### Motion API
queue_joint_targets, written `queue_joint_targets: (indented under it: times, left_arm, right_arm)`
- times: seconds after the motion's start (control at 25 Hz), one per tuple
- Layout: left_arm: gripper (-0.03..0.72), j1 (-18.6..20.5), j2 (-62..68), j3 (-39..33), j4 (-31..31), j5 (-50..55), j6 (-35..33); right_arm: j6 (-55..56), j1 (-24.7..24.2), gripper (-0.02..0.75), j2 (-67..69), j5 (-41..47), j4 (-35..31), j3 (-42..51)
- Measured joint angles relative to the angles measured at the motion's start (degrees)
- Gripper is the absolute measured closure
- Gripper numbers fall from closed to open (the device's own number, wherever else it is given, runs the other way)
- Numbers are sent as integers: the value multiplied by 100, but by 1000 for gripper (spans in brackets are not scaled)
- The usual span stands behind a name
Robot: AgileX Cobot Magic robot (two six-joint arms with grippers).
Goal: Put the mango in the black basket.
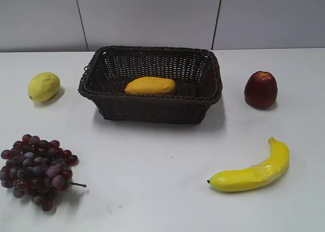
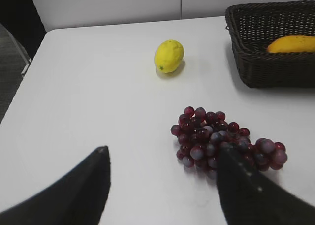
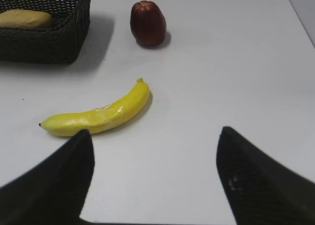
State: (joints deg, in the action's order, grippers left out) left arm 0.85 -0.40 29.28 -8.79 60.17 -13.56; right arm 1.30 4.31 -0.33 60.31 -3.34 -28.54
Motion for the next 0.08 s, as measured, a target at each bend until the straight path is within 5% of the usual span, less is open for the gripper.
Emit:
queue_joint_targets:
  times: [0.08]
  left_arm:
    - [169, 0, 0, 0, 0, 0, 0]
  right_arm:
    - [-54, 0, 145, 0, 0, -67, 0]
